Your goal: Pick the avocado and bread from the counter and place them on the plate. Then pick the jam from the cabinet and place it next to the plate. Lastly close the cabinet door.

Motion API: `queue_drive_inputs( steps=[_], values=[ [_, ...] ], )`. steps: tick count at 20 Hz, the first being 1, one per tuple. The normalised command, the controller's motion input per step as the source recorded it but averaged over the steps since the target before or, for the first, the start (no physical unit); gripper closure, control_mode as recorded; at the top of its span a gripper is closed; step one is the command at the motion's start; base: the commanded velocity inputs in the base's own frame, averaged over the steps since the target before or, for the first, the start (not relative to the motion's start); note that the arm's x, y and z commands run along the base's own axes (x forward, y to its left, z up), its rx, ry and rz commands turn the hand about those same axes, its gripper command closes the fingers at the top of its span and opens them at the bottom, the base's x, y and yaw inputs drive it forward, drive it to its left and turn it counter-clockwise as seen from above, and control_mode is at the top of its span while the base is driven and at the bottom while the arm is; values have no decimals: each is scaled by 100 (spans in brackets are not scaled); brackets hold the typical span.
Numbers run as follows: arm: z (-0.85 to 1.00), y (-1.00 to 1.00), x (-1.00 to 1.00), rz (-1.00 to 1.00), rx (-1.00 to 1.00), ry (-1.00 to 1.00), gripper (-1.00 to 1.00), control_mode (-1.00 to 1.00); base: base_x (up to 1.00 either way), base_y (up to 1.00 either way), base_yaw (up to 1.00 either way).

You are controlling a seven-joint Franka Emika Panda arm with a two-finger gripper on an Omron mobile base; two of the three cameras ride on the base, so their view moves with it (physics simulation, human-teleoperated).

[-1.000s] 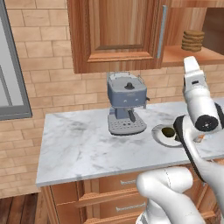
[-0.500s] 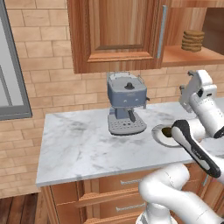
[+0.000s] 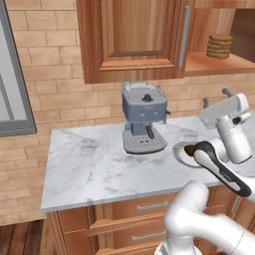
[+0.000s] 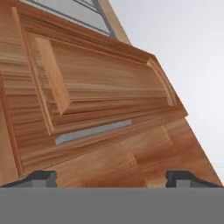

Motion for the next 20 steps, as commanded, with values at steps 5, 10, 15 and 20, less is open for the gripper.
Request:
queue_drive_inputs(
  steps=[5, 10, 15, 20],
  values=[
    [46, -72, -47, 13, 2, -31, -100, -100, 0, 0, 0],
    [48, -47, -53, 3, 0, -19, -100, -100, 0, 0, 0],
    [7, -9, -32, 0, -4, -6, -100, -100, 0, 0, 0],
    [-17, -8, 0, 0, -4, -6, -100, -100, 0, 0, 0]
  ],
)
